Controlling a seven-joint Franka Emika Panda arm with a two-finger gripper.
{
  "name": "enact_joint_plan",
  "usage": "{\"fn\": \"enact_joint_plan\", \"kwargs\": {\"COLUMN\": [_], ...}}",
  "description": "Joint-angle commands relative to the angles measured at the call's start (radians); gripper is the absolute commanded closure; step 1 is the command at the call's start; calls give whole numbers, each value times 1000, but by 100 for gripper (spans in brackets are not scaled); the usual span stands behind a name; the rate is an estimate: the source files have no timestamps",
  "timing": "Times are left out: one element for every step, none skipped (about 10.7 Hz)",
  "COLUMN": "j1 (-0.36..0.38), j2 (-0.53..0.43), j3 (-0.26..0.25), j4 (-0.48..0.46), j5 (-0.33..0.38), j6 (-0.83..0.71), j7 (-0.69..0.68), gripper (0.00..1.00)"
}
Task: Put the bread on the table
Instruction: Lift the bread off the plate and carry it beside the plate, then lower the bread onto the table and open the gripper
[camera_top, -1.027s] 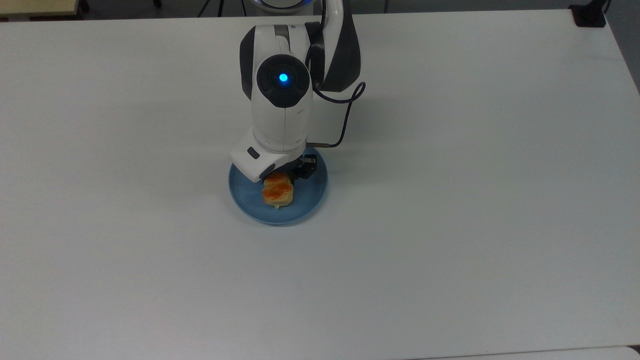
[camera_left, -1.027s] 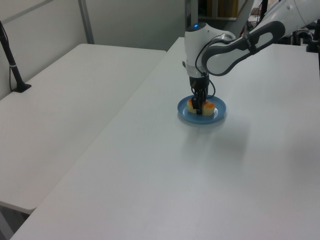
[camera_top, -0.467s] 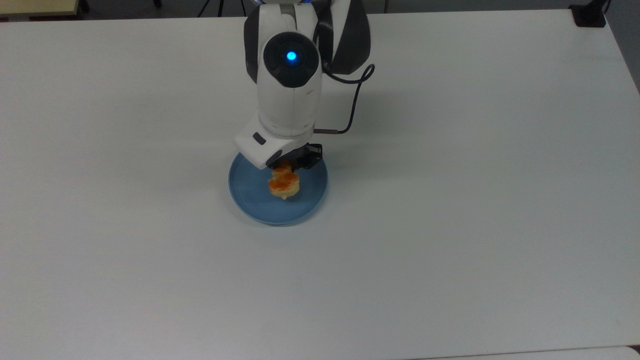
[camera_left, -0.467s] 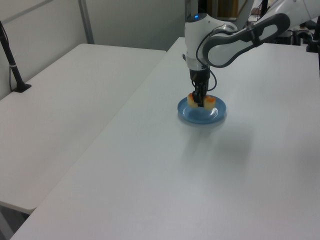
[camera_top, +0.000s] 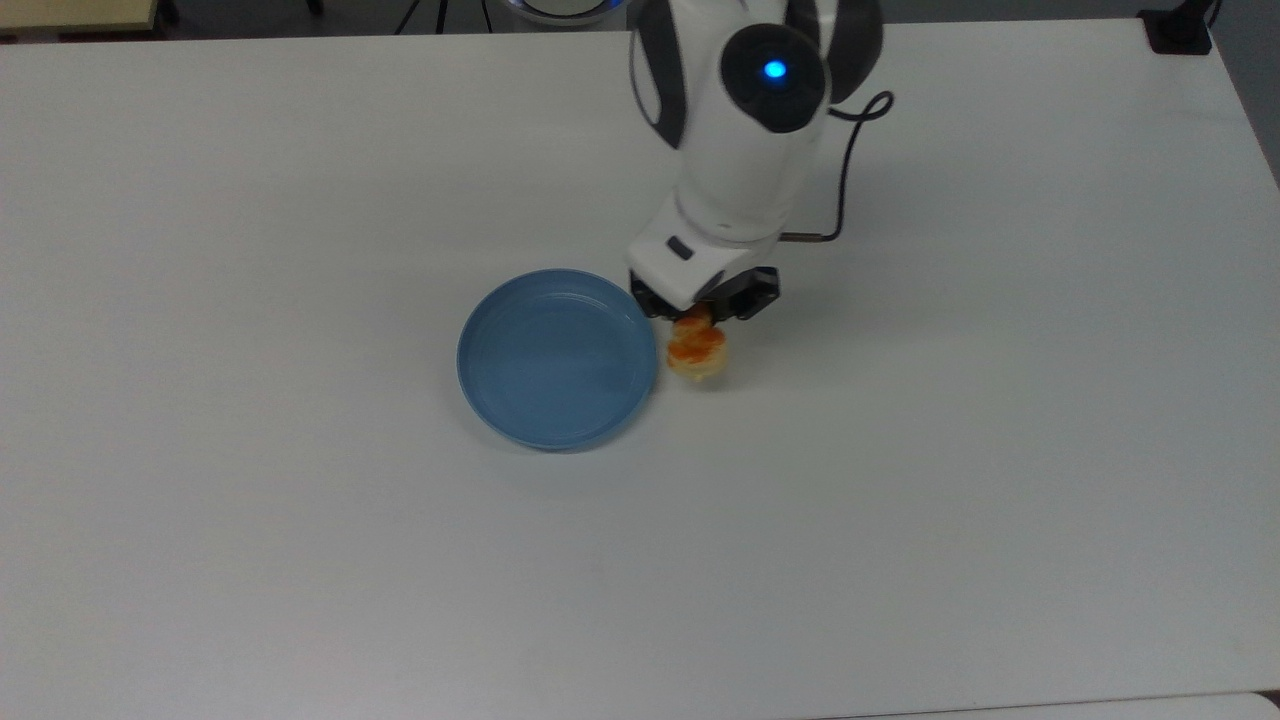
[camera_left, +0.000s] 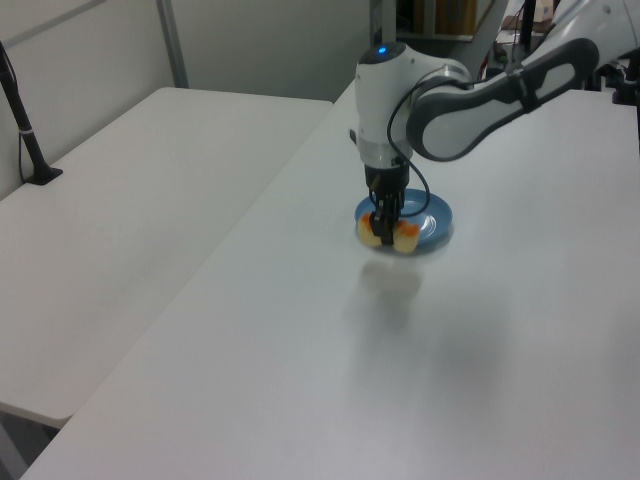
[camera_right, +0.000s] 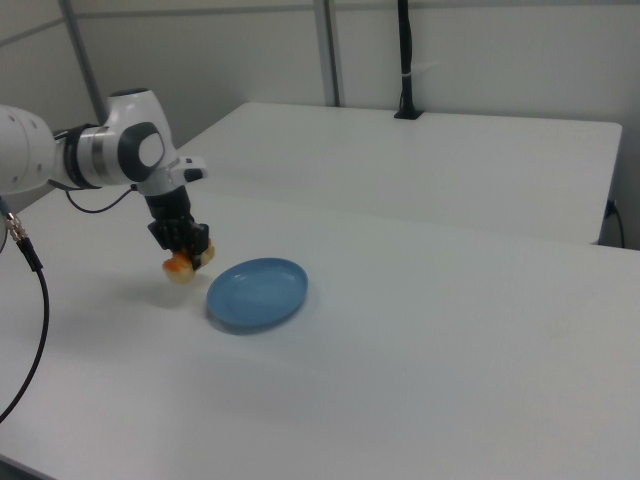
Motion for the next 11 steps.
{"fn": "enact_joint_plan", "kwargs": {"j1": [91, 104, 109, 109, 106, 105, 100, 97, 91, 65, 28], "j2": [-7, -4, 3, 10, 8, 5, -3, -16, -48, -76, -113], "j3": [-10, -10, -12, -12, -12, -12, -12, -18, -26, -27, -27], "j4": [-8, -10, -10, -10, -8, 2, 9, 12, 10, 10, 10], "j5": [14, 20, 14, 7, 4, 3, 3, 2, 2, 0, -1], "j6": [-13, -13, -13, -13, -15, -16, -24, -29, -32, -59, -97], "j7": [76, 81, 80, 78, 77, 75, 70, 69, 67, 66, 45], "gripper": [61, 36, 0, 0, 0, 0, 0, 0, 0, 0, 0]}}
